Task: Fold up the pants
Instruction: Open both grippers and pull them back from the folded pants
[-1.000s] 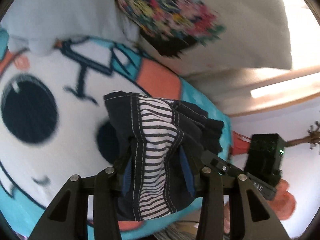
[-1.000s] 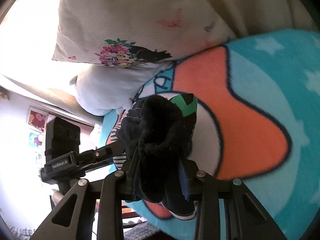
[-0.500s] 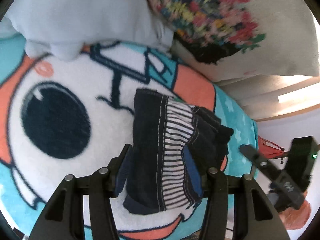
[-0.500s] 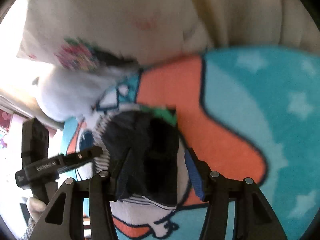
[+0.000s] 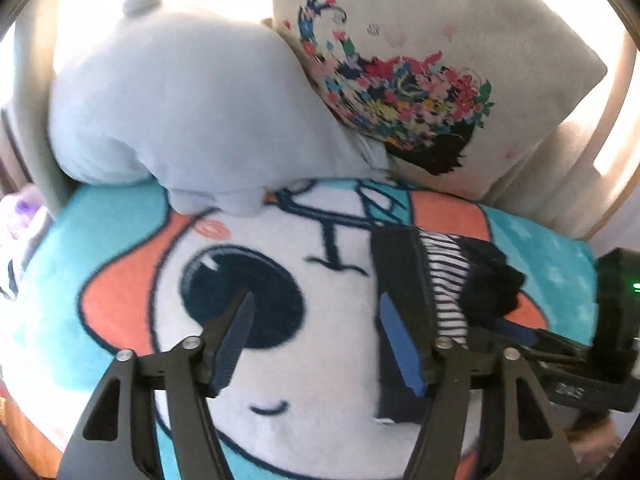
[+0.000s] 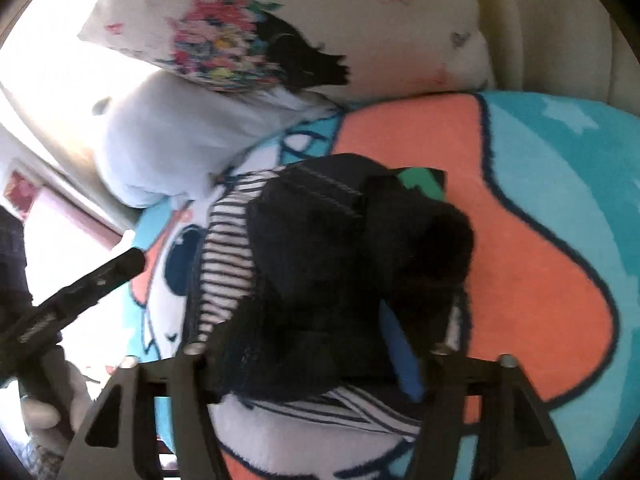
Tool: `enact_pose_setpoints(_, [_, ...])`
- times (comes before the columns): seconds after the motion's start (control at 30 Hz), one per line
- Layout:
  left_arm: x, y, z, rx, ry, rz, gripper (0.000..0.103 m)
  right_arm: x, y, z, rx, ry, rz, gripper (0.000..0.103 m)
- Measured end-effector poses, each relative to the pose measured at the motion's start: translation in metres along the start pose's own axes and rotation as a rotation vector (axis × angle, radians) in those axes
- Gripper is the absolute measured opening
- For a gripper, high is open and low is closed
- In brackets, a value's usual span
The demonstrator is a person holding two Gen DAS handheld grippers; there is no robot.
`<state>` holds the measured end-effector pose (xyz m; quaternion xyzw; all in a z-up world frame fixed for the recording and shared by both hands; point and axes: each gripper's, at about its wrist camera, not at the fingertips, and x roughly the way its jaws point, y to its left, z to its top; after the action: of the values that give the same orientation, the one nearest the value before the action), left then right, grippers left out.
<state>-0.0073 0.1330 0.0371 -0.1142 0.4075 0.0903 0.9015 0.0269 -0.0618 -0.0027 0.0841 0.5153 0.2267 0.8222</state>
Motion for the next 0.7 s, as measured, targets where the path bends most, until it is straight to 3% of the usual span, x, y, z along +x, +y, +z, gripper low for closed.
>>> enact_pose_setpoints(0.1, [-0.008,-0.007,-0.004,0.023,-0.148,0.063,0.079,-0.002,-0.001,-0.008,-0.023,-0.05,0.014,0.077])
enact_pose_setpoints(0.17, [-0.017,-0.01,-0.008,0.014,-0.247,0.052,0.082,-0.004,0.002,-0.011,-0.036,-0.082,0.009,0.077])
enact_pose_setpoints(0.23, [-0.028,-0.012,-0.012,0.012,-0.295,0.036,0.091,-0.006,0.003,-0.019,-0.054,-0.126,0.001,0.077])
enact_pose_setpoints(0.37, [-0.04,-0.021,-0.027,0.041,-0.324,0.022,0.092,-0.008,0.013,-0.032,-0.141,-0.165,-0.087,0.078])
enact_pose_setpoints(0.5, [-0.054,-0.026,-0.048,0.057,-0.287,0.05,0.092,-0.027,0.017,-0.04,-0.114,-0.193,-0.101,0.078])
enact_pose_setpoints(0.7, [-0.093,-0.028,-0.072,0.063,-0.267,0.107,0.092,-0.078,0.027,-0.085,-0.092,-0.301,-0.158,0.079])
